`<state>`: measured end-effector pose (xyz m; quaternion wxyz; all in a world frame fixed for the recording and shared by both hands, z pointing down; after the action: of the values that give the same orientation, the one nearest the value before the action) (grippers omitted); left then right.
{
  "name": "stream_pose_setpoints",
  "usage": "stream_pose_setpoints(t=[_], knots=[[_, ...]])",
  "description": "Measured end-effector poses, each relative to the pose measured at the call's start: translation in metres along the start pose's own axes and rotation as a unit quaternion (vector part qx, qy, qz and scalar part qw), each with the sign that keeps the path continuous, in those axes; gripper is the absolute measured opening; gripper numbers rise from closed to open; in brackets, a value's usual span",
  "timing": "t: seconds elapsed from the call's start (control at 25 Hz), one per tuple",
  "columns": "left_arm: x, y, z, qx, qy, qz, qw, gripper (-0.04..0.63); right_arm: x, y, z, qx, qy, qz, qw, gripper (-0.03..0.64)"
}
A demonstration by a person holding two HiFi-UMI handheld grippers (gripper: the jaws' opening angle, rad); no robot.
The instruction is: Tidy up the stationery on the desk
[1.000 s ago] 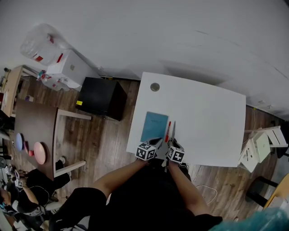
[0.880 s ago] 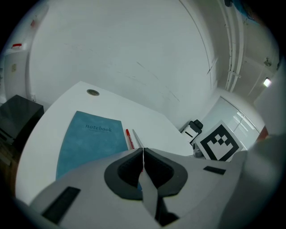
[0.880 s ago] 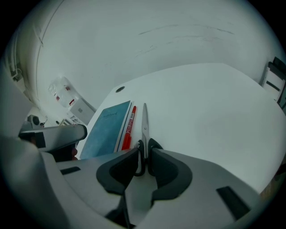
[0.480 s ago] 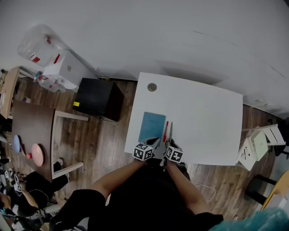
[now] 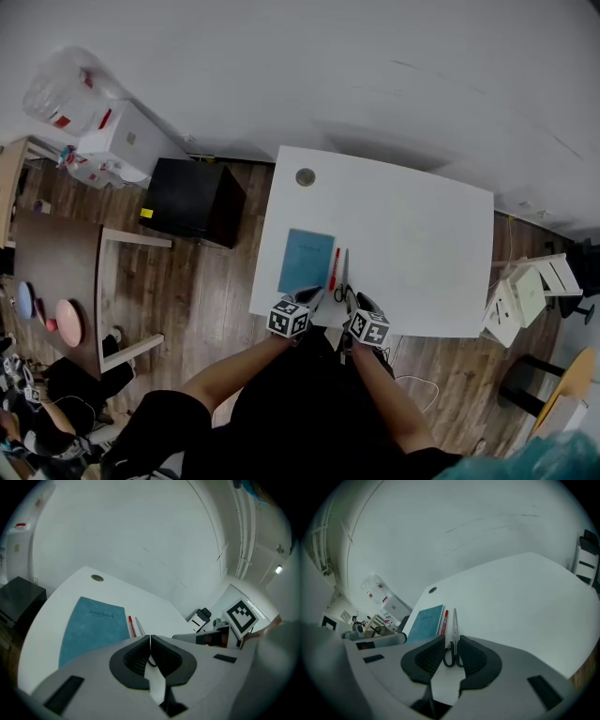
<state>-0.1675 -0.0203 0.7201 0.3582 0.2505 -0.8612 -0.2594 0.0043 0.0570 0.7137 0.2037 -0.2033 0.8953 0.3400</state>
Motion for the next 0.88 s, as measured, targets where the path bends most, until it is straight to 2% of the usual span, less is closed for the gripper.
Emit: stream_pose_setpoints(t=[0.12,0.2,0.32,0.48,0.64,0.76,0.88], knots=[[-0.008,-0.001,0.01,-0.004,-0.007,-0.013,0.9999,0.017,0.003,-0.011,0.027,-0.007,-0.008,0.037,0.999,0.094],[-0.02,-0.007,0.02,-0.027,-0.016,-0.044,0.9986,0.018,0.01,-0.016,0.041,0.0,-0.021,0.07,0.997,0.092],[-0.05,-0.013,0.038,-0.067,-0.035,-0.084,0.9936,0.017,0.028,-0.022,0.065,-0.001,-0.063,0.117,0.991,0.063],[-0.106,-0.006,0.05,-0.077,-0.069,-0.109,0.9886,0.017,0.04,-0.021,0.107,-0.02,-0.113,0.171,0.979,0.041],[-0.165,0.006,0.06,-0.116,-0.073,-0.088,0.9866,0.017,0.034,-0.012,0.16,-0.042,-0.149,0.191,0.969,0.035],[-0.213,0.015,0.073,-0.155,-0.069,-0.076,0.9826,0.017,0.021,-0.003,0.206,-0.079,-0.15,0.206,0.964,0.034],[-0.269,0.03,0.092,-0.195,-0.066,-0.071,0.9761,0.014,0.005,0.012,0.259,-0.12,-0.159,0.188,0.962,0.035]])
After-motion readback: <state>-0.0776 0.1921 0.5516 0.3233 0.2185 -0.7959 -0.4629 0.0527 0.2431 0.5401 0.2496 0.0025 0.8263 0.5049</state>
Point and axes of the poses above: the fingertips, and each gripper's own axes: z backward along the fingers, x to its left, y out of its underside, the point moved 8 cm from there along z, backward along the fingers, and after that the axes turned 8 degrees about -y, right-handed, at the moved point
